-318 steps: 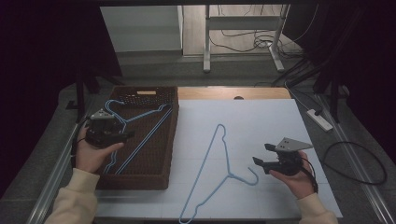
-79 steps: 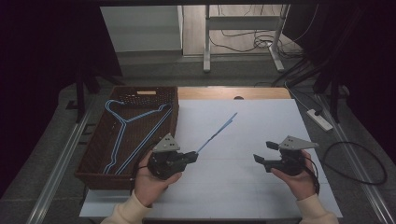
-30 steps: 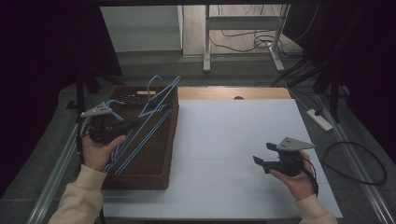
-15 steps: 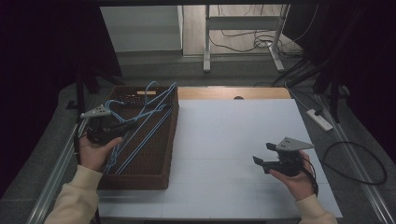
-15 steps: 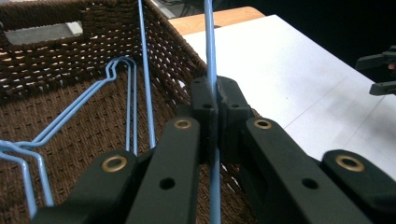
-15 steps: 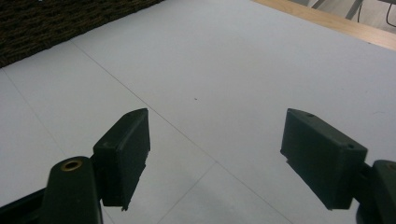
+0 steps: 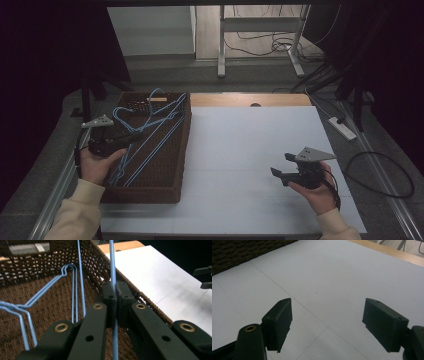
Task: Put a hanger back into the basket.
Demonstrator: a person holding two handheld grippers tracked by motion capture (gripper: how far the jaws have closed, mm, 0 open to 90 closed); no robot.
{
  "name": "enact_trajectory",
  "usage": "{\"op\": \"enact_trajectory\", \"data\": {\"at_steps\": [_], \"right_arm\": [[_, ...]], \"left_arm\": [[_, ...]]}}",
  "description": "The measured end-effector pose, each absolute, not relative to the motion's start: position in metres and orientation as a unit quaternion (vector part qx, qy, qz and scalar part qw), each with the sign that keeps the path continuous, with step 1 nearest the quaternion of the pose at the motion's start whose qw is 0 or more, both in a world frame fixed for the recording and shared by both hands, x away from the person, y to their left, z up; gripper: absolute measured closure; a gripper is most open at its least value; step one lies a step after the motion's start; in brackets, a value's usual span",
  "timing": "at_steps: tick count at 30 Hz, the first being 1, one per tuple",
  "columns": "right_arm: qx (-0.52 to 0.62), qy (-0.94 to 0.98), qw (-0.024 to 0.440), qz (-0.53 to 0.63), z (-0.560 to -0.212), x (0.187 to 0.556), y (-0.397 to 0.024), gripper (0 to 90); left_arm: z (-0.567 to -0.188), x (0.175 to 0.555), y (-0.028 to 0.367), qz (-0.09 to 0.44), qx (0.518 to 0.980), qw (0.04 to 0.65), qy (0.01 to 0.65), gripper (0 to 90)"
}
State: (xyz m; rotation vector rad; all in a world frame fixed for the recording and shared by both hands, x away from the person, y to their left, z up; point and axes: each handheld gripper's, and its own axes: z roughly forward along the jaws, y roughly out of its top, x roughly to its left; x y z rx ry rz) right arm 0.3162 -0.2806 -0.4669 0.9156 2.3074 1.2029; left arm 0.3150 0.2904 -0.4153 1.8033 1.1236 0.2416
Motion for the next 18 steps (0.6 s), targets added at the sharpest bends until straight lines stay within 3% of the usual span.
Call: {"op": "enact_trajectory", "data": {"at_steps": [18], "right_arm": [[0.326,0.822,0.190,0.427,-0.467,0.316,-0.281,24.5]], "left_arm": [[-0.438,0.336,0.296,0.068,0.742,0.413,0.524,86.9]]}}
